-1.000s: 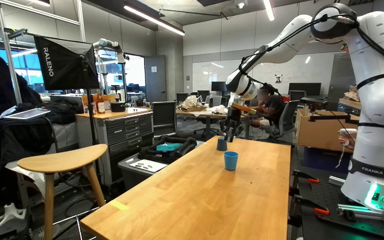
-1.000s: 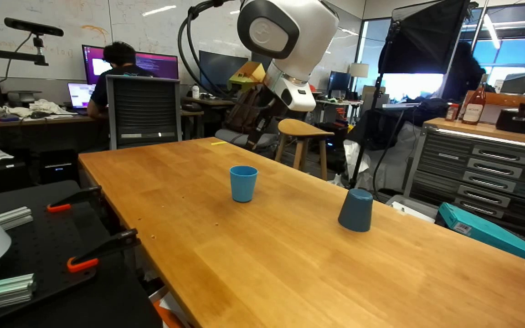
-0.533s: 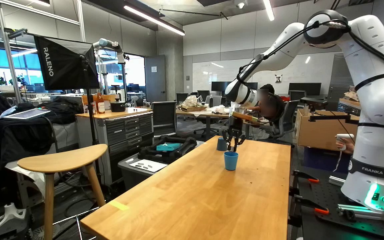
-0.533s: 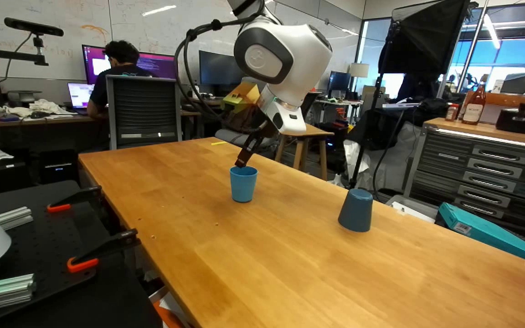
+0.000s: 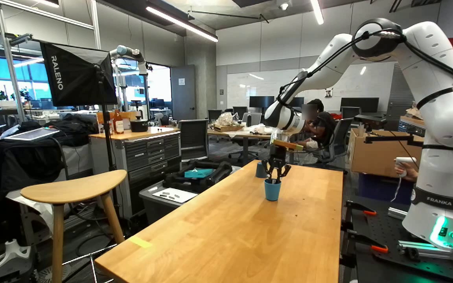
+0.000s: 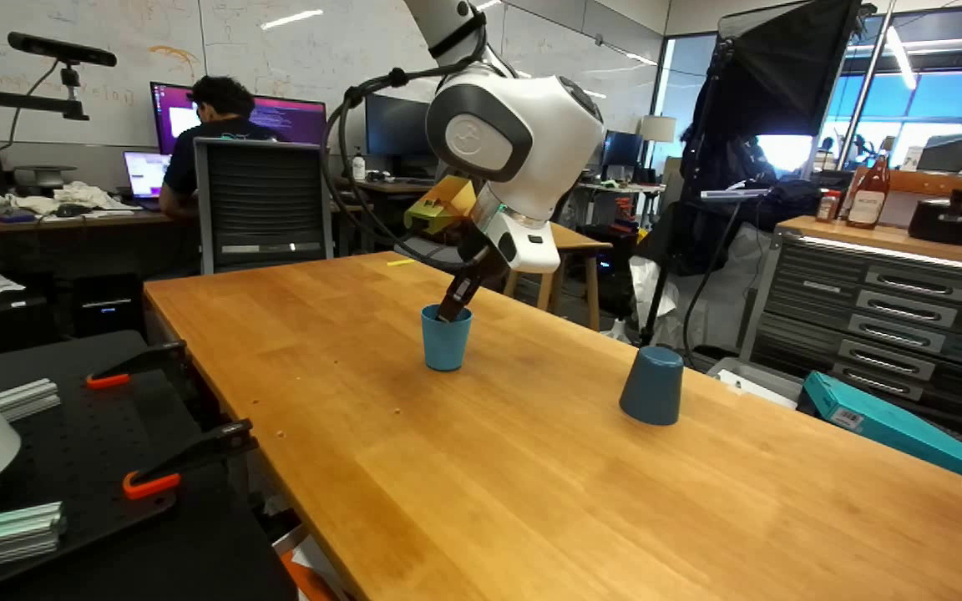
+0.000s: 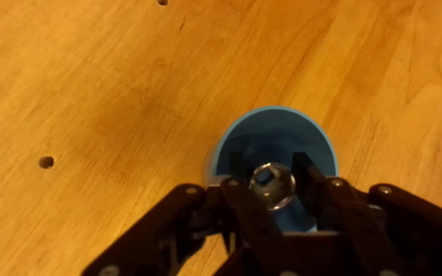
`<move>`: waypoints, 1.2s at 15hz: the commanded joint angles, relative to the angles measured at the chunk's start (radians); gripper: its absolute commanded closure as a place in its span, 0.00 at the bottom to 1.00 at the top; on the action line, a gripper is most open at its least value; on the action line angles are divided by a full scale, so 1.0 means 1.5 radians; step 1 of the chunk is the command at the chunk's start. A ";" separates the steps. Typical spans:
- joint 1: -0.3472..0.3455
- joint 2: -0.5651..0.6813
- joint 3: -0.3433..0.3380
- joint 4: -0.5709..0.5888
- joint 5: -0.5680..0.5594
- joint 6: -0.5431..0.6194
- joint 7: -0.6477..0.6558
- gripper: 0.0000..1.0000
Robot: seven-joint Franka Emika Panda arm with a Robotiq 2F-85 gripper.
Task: Put the silver object in the light blue cup
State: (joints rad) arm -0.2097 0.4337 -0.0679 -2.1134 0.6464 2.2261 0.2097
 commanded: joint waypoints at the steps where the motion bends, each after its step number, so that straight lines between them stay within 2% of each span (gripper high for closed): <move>1: 0.009 0.001 -0.002 0.011 0.016 0.006 -0.007 0.58; 2: 0.009 -0.001 -0.002 0.011 0.015 0.008 -0.009 0.75; 3: 0.010 -0.004 -0.002 0.012 0.015 0.005 -0.009 0.75; 6: 0.010 -0.012 -0.001 0.013 0.015 -0.004 -0.009 0.99; 11: 0.009 -0.054 -0.001 0.012 0.009 -0.046 -0.013 1.00; 12: 0.010 -0.075 -0.002 0.011 -0.001 -0.063 -0.021 0.97; 13: 0.005 -0.090 -0.011 0.034 -0.023 -0.095 -0.033 0.77; 14: 0.009 -0.119 -0.013 0.031 -0.036 -0.103 -0.044 0.71; 15: 0.011 -0.145 -0.015 0.037 -0.053 -0.120 -0.055 0.71; 18: 0.015 -0.222 -0.020 0.056 -0.097 -0.171 -0.074 0.49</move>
State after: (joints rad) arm -0.1971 0.2265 -0.0809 -2.0350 0.5584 2.0581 0.1341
